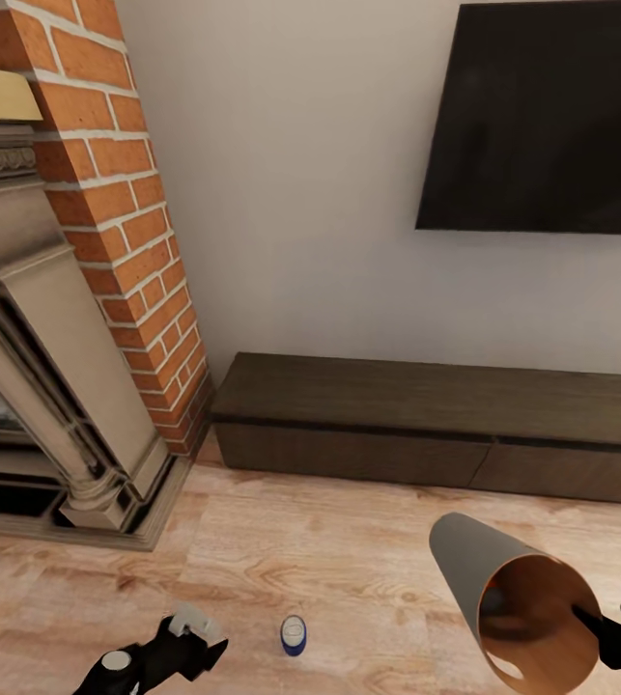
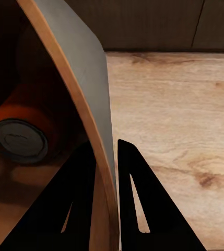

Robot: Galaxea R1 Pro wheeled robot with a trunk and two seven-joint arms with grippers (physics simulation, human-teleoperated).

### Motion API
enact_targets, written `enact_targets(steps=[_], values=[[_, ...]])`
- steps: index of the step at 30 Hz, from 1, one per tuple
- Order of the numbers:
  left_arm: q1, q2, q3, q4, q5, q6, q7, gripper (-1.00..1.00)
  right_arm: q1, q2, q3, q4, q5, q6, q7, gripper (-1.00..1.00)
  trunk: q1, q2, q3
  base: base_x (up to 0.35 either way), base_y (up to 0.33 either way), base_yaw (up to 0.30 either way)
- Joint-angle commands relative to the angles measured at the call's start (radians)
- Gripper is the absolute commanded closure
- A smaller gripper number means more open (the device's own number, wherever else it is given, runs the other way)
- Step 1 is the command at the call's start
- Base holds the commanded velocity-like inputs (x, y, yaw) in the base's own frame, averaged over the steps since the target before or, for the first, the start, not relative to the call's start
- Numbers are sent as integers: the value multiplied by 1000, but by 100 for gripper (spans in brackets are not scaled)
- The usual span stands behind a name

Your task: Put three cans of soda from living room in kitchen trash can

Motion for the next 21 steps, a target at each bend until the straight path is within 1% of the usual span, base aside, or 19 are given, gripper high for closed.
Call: enact_targets(steps=[1,4,5,6,8,9,11,12,15,16,17,18,19,21], values=[[-3,-8,0,0,0,23,0,-100,-1,-1,-1,-4,-4,19,7,100,0,0,0,7,7,0],[-5,-20,0,-1,-1,43,0,-100,-2,-2,3,-8,-4,57,9,100,0,0,0,5,5,0],[-6,-28,-1,0,-2,51,0,-100,-3,-5,5,-17,-4,81,16,100,0,0,0,2,2,0],[-6,-34,-1,0,-2,55,0,-100,-4,-12,6,-30,-2,104,35,100,0,0,0,1,2,0],[-7,-39,-1,3,-3,61,0,-100,-6,-38,7,-60,1,166,94,100,0,0,0,0,0,0],[-7,-40,-1,3,-3,61,0,-100,-6,-46,7,-67,2,185,105,100,0,0,0,0,0,0],[-7,-41,-1,5,-3,62,0,-100,-11,-88,8,-89,3,257,132,100,0,0,0,0,0,0],[-7,-41,-1,5,-3,62,0,-100,-11,-100,8,-93,4,272,136,100,0,0,0,0,0,0],[-6,-42,-1,7,-1,57,0,-100,-17,-165,12,-103,5,352,148,100,0,0,0,0,0,0],[-6,-42,-1,7,0,55,0,-100,-19,-176,12,-104,5,365,150,100,0,0,0,0,0,0],[-6,-42,-1,8,1,51,0,-100,-24,-197,16,-108,5,392,152,100,0,0,0,0,0,0],[-6,-42,-1,8,1,50,-1,-100,-26,-208,19,-112,5,406,154,100,0,0,0,0,0,0],[-6,-42,0,7,1,47,-1,-100,-29,-228,33,-120,5,437,155,100,0,0,0,0,0,0],[-5,-42,0,4,2,46,-2,-100,-30,-247,53,-131,5,471,156,100,0,0,0,0,0,0]])
